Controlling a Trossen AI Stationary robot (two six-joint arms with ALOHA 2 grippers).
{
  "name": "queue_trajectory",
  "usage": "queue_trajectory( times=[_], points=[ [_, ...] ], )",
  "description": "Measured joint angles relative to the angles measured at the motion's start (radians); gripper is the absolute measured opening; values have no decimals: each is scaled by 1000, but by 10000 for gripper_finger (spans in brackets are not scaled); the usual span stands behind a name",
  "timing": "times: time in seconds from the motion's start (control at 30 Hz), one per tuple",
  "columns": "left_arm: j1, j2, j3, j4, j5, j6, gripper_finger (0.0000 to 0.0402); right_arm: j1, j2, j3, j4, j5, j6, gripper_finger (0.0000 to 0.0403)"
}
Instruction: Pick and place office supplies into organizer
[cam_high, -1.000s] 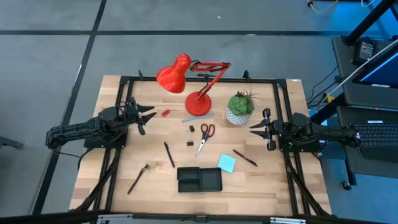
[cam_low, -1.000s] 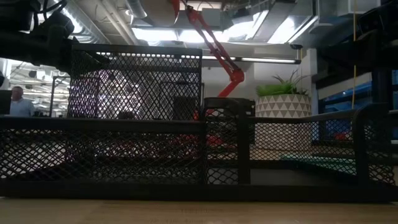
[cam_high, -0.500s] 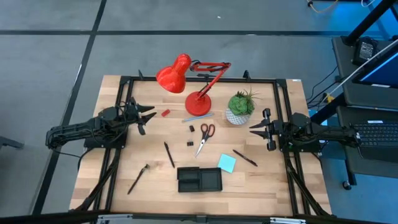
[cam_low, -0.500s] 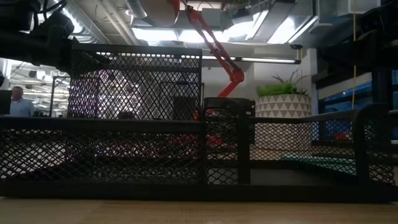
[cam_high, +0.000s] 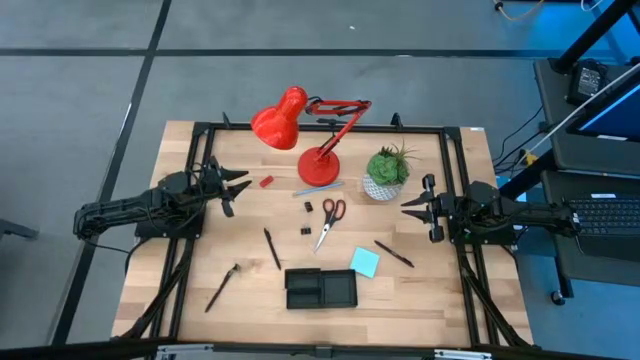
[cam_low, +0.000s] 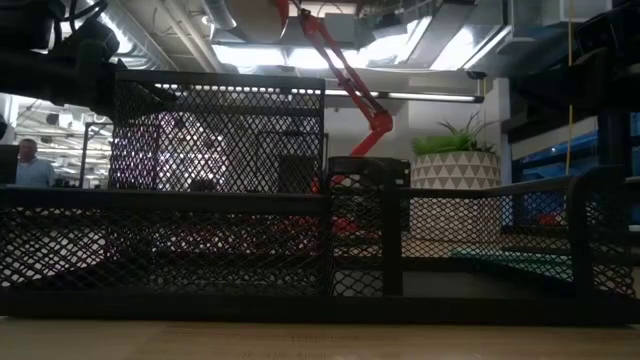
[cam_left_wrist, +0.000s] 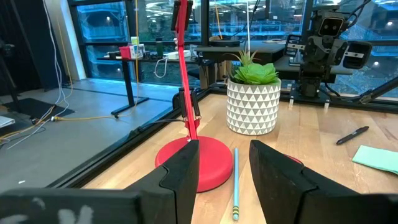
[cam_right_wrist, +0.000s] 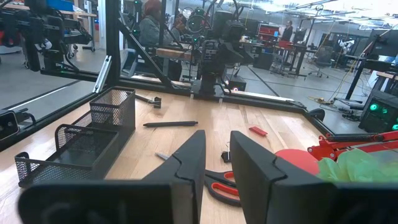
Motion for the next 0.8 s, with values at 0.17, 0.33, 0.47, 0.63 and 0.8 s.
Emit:
queue_trajectory(
  times=[0.17, 0.33, 0.47, 0.63, 0.8],
  points=[
    [0, 0, 0, 0, 0, 0, 136, 0, 0, 0, 0, 0, 0, 78],
    [0, 0, 0, 0, 0, 0, 136, 0, 0, 0, 0, 0, 0, 78],
    [0, 0, 0, 0, 0, 0, 136, 0, 0, 0, 0, 0, 28, 78],
    [0, 0, 0, 0, 0, 0, 136, 0, 0, 0, 0, -3, 111, 78],
    [0, 0, 0, 0, -3, 75, 136, 0, 0, 0, 0, -2, 132, 78]
  ],
)
